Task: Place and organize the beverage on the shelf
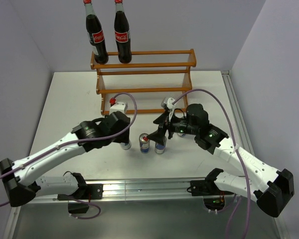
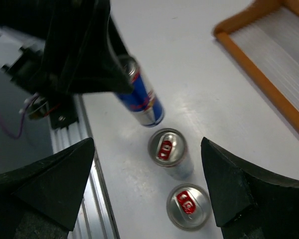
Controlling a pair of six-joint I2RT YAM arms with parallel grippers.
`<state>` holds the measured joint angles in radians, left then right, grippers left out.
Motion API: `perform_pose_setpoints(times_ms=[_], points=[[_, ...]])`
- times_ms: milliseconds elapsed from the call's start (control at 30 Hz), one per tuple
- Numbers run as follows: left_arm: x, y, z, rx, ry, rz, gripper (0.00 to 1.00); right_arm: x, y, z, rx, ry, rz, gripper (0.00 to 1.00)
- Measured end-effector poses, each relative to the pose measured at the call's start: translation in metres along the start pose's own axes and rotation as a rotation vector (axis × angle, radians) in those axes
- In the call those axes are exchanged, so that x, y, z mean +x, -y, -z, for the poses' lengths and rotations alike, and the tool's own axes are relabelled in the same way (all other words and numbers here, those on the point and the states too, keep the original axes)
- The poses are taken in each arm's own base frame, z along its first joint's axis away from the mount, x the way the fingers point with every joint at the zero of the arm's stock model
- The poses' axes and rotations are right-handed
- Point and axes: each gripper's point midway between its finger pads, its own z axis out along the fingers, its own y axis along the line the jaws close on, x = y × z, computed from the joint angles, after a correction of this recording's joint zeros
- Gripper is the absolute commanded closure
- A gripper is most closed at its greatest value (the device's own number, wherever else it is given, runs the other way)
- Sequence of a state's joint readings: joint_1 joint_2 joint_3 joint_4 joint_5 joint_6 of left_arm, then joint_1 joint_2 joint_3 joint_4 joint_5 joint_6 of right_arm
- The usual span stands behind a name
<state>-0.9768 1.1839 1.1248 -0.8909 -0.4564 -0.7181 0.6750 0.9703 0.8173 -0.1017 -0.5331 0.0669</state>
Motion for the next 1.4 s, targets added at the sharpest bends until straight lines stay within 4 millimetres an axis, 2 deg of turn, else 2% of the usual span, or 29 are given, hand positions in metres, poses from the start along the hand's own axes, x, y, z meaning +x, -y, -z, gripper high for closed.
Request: perform_pose_setpoints(times_ms=[133, 300, 433, 567, 733, 867, 900, 933, 1000, 1033, 1100, 1133, 1200, 1233, 1333, 1367, 1400], points=[[-0.018, 0.007, 0.033, 0.124, 0.048, -0.042, 1.00, 0.005, -0.024, -0.012, -0.184, 0.021, 0.077, 0.08], [-0.030, 0.009, 0.072, 0.253, 0.093, -0.098, 1.00, 0.015, -0.030, -0.041, -0.279, -0.002, 0.120, 0.14], [-0.031, 0.012, 0.097, 0.347, 0.101, -0.148, 1.00, 0.024, -0.042, -0.069, -0.318, -0.030, 0.166, 0.15], [-0.025, 0.015, 0.103, 0.387, 0.071, -0.201, 1.00, 0.027, -0.068, -0.082, -0.391, -0.022, 0.217, 0.15], [-0.013, 0.015, 0.096, 0.380, 0.005, -0.251, 1.00, 0.024, -0.091, -0.093, -0.454, -0.011, 0.253, 0.18], [-0.008, 0.016, 0.098, 0.399, -0.017, -0.279, 1.00, 0.026, -0.099, -0.100, -0.480, -0.013, 0.266, 0.30], [-0.008, 0.016, 0.099, 0.403, -0.016, -0.284, 1.00, 0.027, -0.100, -0.102, -0.487, -0.017, 0.265, 0.35], [-0.008, 0.015, 0.100, 0.403, -0.015, -0.293, 1.00, 0.028, -0.102, -0.104, -0.495, -0.020, 0.265, 0.46], [-0.008, 0.014, 0.101, 0.402, -0.018, -0.305, 1.00, 0.029, -0.105, -0.105, -0.509, -0.025, 0.266, 0.53], [-0.008, 0.013, 0.101, 0.401, -0.020, -0.308, 1.00, 0.029, -0.107, -0.106, -0.514, -0.026, 0.269, 0.62], [-0.008, 0.012, 0.103, 0.400, -0.020, -0.311, 1.00, 0.027, -0.108, -0.106, -0.517, -0.028, 0.268, 0.75], [-0.010, 0.012, 0.103, 0.399, -0.017, -0.310, 0.99, 0.026, -0.108, -0.106, -0.518, -0.026, 0.269, 0.86], [-0.011, 0.011, 0.105, 0.392, -0.018, -0.311, 0.88, 0.025, -0.109, -0.106, -0.520, -0.019, 0.271, 0.95], [-0.013, 0.011, 0.105, 0.386, -0.017, -0.311, 0.77, 0.023, -0.110, -0.107, -0.520, -0.013, 0.270, 0.99], [-0.017, 0.010, 0.107, 0.375, -0.008, -0.310, 0.47, 0.018, -0.110, -0.107, -0.518, 0.012, 0.264, 1.00], [-0.018, 0.009, 0.108, 0.373, -0.006, -0.308, 0.29, 0.017, -0.111, -0.106, -0.518, 0.025, 0.261, 1.00], [-0.020, 0.009, 0.109, 0.370, -0.001, -0.306, 0.24, 0.015, -0.112, -0.106, -0.517, 0.039, 0.257, 1.00]])
